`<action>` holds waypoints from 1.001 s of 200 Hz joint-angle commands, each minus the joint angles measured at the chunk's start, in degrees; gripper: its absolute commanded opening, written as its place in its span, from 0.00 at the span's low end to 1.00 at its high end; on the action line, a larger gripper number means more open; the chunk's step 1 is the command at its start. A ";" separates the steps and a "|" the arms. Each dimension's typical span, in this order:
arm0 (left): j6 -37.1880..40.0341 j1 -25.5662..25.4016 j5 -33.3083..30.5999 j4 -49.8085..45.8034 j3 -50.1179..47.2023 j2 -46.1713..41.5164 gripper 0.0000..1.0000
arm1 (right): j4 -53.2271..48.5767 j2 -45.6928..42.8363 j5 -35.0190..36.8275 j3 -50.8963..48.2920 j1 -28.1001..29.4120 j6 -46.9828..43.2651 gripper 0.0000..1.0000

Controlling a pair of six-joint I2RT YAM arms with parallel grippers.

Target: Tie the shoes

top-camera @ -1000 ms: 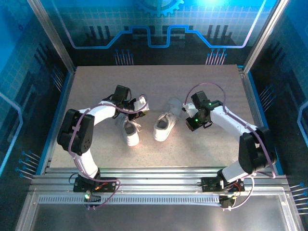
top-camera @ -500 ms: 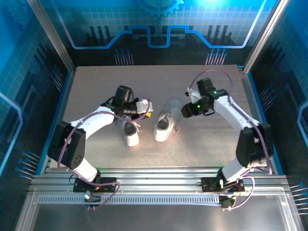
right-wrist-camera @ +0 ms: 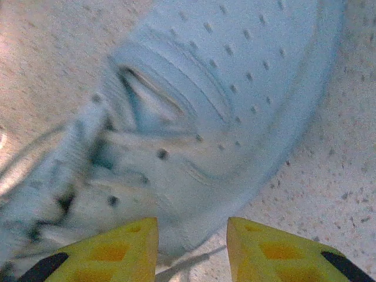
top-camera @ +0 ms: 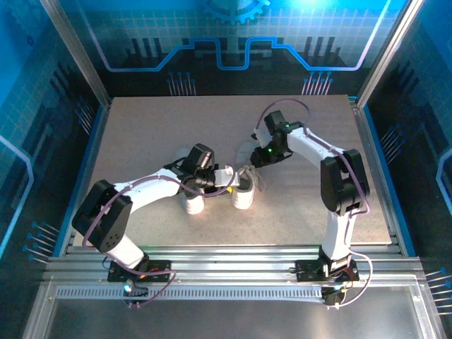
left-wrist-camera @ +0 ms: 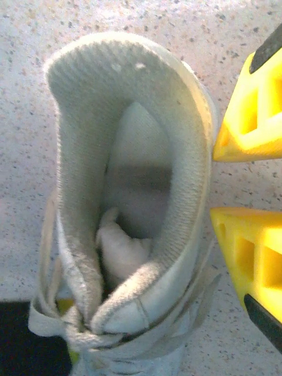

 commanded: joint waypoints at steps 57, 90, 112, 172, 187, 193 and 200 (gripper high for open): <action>-8.47 5.59 1.71 9.60 -4.25 -8.57 0.42 | -0.02 -6.70 4.15 0.92 -0.20 -2.38 0.52; -17.79 14.55 1.09 14.12 -6.34 -15.26 0.52 | 4.95 -16.16 11.02 -4.78 -3.10 -2.39 0.61; -26.43 20.82 -4.70 14.31 -6.31 -18.29 0.59 | 10.85 -23.36 17.62 -11.66 -4.63 -2.61 0.67; -44.95 36.93 -13.72 17.59 -13.98 -22.19 0.98 | 41.79 -39.43 27.81 -40.01 -8.14 -4.13 0.91; -48.77 39.57 -15.19 20.09 -16.57 -21.72 0.99 | 49.40 -40.79 27.97 -45.61 -9.09 -3.93 0.94; -49.69 40.15 -15.76 21.33 -17.60 -21.45 0.99 | 52.06 -41.12 28.29 -47.43 -9.38 -3.84 0.95; -50.17 40.46 -16.29 22.86 -18.83 -21.08 0.99 | 55.05 -41.20 28.44 -49.38 -9.59 -3.99 0.97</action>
